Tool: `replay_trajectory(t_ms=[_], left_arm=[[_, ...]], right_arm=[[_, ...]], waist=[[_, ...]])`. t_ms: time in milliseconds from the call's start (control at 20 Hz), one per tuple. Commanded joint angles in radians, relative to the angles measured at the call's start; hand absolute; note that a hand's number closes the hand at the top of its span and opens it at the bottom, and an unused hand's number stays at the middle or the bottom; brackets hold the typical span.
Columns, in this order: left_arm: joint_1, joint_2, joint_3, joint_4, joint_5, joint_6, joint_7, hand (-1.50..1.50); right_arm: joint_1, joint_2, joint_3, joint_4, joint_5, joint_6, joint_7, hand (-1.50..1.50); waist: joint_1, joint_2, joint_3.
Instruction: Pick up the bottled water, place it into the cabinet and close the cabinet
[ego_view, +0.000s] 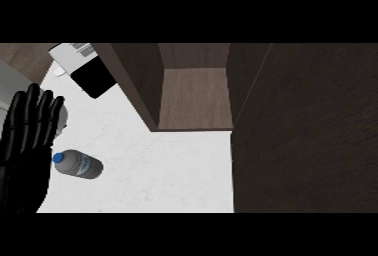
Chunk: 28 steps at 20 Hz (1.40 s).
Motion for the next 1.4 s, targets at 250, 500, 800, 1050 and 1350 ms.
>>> replay_trajectory(t_ms=[250, 500, 800, 1050, 1350], left_arm=[[-0.044, -0.004, -0.014, -0.057, -0.147, 0.074, 0.039, -1.50], [0.115, -0.064, -0.015, 0.011, 0.154, 0.238, 0.218, -1.50], [0.280, -0.065, -0.094, -0.161, 0.117, 0.260, 0.248, -1.50], [0.393, -0.035, 0.018, -0.121, 0.221, 0.126, 0.112, -1.50], [0.517, -0.065, -0.085, -0.167, 0.184, 0.158, 0.057, -1.50]], right_arm=[[0.148, -0.021, 0.013, -0.144, 0.038, 0.052, -0.071, -1.50], [0.250, 0.078, 0.119, -0.138, -0.243, 0.043, 0.193, -1.50], [0.397, 0.071, 0.125, -0.252, -0.298, 0.059, 0.184, -1.50], [0.359, 0.081, 0.165, -0.122, -0.247, 0.059, 0.096, -1.50], [0.484, 0.081, 0.204, -0.196, -0.246, 0.101, 0.054, -1.50]], waist=[[0.007, 0.006, -0.013], [0.006, 0.004, -0.014], [0.010, 0.004, -0.013], [0.017, 0.006, -0.013], [0.013, 0.005, -0.013]])
